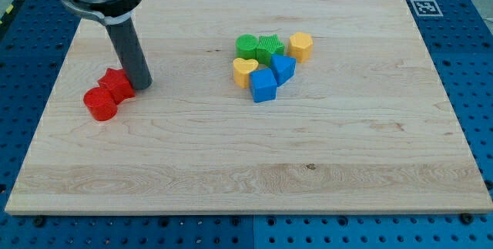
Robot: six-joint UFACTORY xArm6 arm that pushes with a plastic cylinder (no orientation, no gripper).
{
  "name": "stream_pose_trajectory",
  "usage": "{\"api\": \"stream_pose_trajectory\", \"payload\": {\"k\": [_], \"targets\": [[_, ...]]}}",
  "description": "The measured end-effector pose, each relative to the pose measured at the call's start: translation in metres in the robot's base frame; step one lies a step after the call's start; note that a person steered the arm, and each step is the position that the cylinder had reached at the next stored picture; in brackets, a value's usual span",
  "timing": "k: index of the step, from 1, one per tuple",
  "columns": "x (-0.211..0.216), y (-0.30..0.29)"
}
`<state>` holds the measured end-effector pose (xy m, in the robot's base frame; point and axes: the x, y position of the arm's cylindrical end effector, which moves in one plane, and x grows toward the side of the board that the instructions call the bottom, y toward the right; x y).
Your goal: Push the blocks slightly to the right in a vertical line
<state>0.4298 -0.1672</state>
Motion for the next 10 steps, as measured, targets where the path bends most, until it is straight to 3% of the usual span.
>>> {"api": "stream_pose_trajectory", "payload": {"k": [1,2,4,5,10], "targets": [[-0.020,0.000],[-0.061,-0.036],[-0.048,-0.127],[0.002,-0.120],[0.031,-0.054]]}}
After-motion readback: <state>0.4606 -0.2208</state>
